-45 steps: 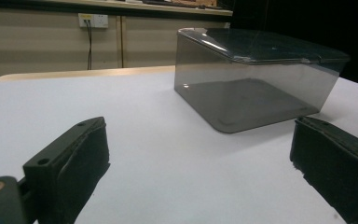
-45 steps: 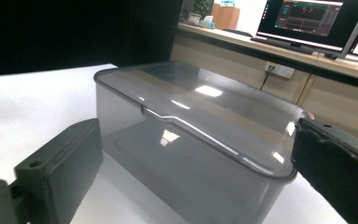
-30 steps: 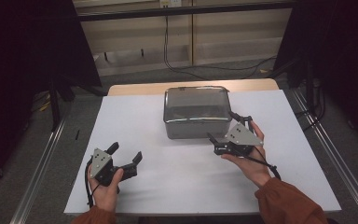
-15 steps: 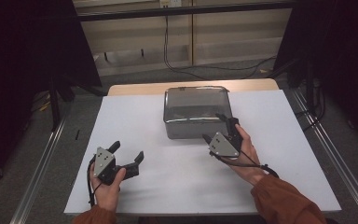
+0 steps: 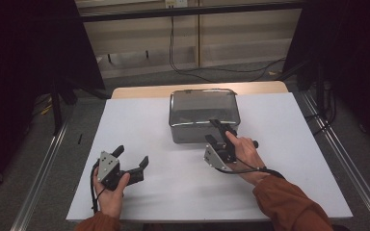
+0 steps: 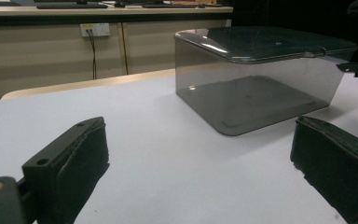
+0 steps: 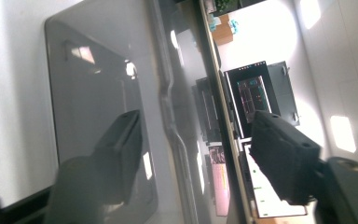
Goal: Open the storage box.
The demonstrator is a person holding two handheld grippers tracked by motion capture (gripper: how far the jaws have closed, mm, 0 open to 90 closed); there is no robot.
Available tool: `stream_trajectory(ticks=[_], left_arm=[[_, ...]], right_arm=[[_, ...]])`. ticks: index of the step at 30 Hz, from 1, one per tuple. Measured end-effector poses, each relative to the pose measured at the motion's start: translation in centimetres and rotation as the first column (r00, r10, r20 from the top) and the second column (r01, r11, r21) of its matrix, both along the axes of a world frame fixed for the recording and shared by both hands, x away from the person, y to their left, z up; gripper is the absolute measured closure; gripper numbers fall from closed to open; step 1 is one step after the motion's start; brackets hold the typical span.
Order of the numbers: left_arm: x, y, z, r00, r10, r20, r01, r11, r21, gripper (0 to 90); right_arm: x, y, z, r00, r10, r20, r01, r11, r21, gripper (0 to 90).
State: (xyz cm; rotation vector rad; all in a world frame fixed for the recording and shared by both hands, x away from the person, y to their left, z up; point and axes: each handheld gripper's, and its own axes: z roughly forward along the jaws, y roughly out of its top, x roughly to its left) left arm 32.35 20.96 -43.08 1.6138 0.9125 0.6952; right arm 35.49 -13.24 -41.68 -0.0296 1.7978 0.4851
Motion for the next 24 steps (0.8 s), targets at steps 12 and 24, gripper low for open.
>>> stream_trajectory(ticks=[12,24], left_arm=[[0.4,-0.5,0.6,0.9998,-0.005,0.019,0.005,1.0,-0.007,2.2],[1.1,-1.3,0.7,0.9989,-0.047,0.005,0.047,0.9988,0.014,6.4]], right_arm=[[0.6,0.8,-1.2,0.9998,-0.011,0.018,0.014,0.9925,-0.122,57.7],[1.1,0.7,-1.5,0.9998,-0.018,0.005,0.018,0.9909,-0.134,69.2]])
